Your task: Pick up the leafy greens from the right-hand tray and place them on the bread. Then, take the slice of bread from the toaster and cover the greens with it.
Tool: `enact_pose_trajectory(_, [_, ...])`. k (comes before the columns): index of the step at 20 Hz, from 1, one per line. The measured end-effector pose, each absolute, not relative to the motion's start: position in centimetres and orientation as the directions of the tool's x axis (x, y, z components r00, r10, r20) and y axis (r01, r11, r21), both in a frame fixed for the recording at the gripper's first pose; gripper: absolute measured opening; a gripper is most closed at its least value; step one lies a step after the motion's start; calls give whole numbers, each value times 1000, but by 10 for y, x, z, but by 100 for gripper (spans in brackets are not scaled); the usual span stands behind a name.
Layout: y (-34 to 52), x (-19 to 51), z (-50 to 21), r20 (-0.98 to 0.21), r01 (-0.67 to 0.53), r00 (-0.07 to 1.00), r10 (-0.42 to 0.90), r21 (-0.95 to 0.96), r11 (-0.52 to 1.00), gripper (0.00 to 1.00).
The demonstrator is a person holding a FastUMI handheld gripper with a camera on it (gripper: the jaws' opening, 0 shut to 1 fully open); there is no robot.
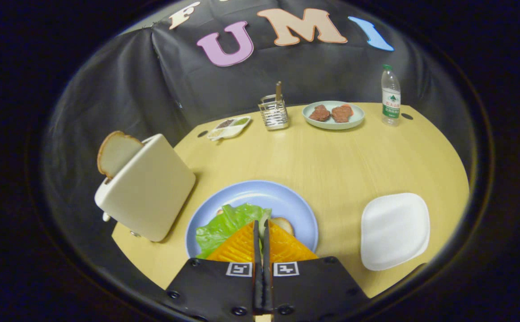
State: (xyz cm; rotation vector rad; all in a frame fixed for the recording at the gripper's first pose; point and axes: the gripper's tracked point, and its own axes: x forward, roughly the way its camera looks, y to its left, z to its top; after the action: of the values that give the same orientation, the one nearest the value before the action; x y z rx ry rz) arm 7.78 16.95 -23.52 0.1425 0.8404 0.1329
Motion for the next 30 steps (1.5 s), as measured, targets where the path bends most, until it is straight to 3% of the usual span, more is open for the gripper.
enact_pose_trajectory(5, [157,72,-244,-775,-42,617,133,137,990,8])
enact_pose_trajectory(6, [156,72,-242,-777,-34,615,132,141,989,16])
enact_pose_trajectory(13, [157,69,-188,-739,-46,663,121,122,991,100])
enact_pose_trajectory(16, [174,69,-156,-725,-86,675,135,105,991,100])
enact_pose_trajectory(25, [300,60,-63,-680,-310,650,339,171,935,100])
enact_pose_trajectory(30, [365,76,-38,-639,-325,623,451,314,892,100])
